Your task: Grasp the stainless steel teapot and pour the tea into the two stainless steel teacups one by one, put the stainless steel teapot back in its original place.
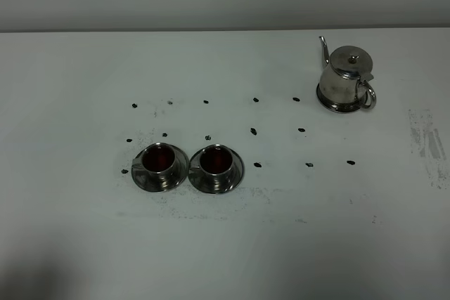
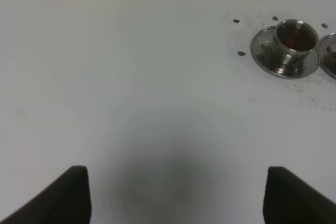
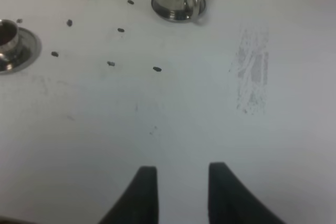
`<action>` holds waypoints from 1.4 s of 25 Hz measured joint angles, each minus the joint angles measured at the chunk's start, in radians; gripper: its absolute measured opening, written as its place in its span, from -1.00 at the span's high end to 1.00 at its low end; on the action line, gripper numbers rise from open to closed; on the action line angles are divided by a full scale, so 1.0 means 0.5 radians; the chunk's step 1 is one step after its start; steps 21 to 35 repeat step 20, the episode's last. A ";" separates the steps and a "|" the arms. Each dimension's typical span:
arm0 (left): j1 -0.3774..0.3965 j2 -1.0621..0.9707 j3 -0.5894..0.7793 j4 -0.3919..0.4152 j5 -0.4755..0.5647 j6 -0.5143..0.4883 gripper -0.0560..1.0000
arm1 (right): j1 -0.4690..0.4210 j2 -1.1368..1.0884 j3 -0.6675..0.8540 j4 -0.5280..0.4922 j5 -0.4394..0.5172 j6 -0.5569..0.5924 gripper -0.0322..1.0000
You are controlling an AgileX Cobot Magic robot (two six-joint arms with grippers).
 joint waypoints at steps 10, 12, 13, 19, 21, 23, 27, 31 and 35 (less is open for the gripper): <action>0.000 0.000 0.000 0.000 0.000 0.000 -0.34 | 0.000 -0.002 0.000 0.002 0.000 0.002 0.49; 0.000 0.000 0.000 0.000 0.000 0.000 -0.34 | 0.000 -0.002 0.000 0.002 0.000 0.002 0.49; 0.000 0.000 0.000 0.000 0.000 0.000 -0.34 | 0.000 -0.002 0.000 0.002 0.000 0.002 0.49; 0.000 0.000 0.000 0.000 0.000 0.000 -0.34 | 0.000 -0.002 0.000 0.002 0.000 0.002 0.50; 0.000 0.000 0.000 0.000 0.000 0.000 -0.34 | 0.000 -0.002 0.000 0.002 0.000 0.002 0.50; 0.000 0.000 0.000 0.000 0.000 0.000 -0.34 | 0.000 -0.002 0.000 0.002 0.000 0.002 0.50; 0.000 0.000 0.000 0.000 0.000 0.000 -0.34 | 0.000 -0.002 0.000 0.002 0.000 0.002 0.50; 0.000 0.000 0.000 0.000 0.000 0.000 -0.34 | 0.000 -0.002 0.000 0.002 0.000 0.002 0.50; 0.000 0.000 0.000 0.000 0.000 0.000 -0.34 | 0.000 -0.002 0.000 0.002 0.000 0.002 0.50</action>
